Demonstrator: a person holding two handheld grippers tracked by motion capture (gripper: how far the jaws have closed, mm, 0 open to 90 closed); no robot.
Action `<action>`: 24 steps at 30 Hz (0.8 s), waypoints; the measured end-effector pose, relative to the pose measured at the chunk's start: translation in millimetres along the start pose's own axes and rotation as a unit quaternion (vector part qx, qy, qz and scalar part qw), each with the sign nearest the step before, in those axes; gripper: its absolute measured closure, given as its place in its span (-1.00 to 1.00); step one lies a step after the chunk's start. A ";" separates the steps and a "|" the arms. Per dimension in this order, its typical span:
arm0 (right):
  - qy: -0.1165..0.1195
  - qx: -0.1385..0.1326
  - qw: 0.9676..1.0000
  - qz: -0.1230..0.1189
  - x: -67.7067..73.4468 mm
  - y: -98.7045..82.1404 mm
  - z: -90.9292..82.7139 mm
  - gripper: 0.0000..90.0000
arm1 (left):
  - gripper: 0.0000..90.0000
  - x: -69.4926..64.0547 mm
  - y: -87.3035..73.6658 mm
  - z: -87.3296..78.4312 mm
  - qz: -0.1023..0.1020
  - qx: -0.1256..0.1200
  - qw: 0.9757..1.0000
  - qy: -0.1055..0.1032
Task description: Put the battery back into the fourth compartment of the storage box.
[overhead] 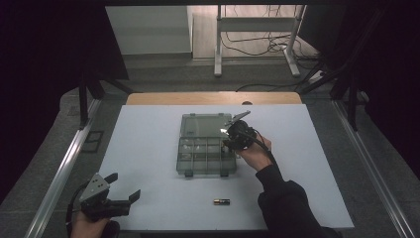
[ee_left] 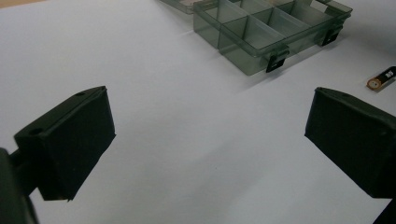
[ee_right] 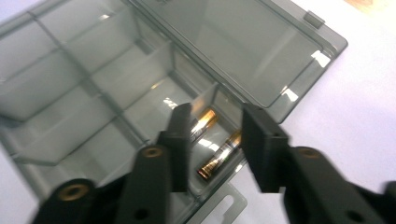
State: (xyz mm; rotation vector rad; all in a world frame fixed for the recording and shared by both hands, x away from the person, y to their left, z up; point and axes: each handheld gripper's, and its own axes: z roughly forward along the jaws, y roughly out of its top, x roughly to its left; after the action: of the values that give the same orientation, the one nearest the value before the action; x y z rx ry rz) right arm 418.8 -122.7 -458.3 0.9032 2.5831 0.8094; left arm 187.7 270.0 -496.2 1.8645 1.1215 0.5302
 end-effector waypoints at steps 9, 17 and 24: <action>0.030 -0.002 0.999 -0.019 4.1 -10.7 -12.9 -0.10 | -0.96 -0.4 0.1 0.0 0.001 0.001 1.000 0.001; 0.047 -0.011 0.998 -0.038 15.6 -16.9 -26.3 -0.46 | -0.96 -0.6 0.2 0.1 0.002 0.001 1.000 0.001; 0.055 -0.011 0.996 -0.064 31.0 -23.5 -32.5 -0.70 | -0.96 -0.6 0.2 -0.1 0.002 0.001 1.000 0.001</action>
State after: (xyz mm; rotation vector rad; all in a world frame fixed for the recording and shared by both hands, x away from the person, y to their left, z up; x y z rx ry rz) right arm 369.8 -131.4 -448.8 0.6967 2.6879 0.8736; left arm 187.4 269.4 -496.0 1.8681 1.1198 0.5329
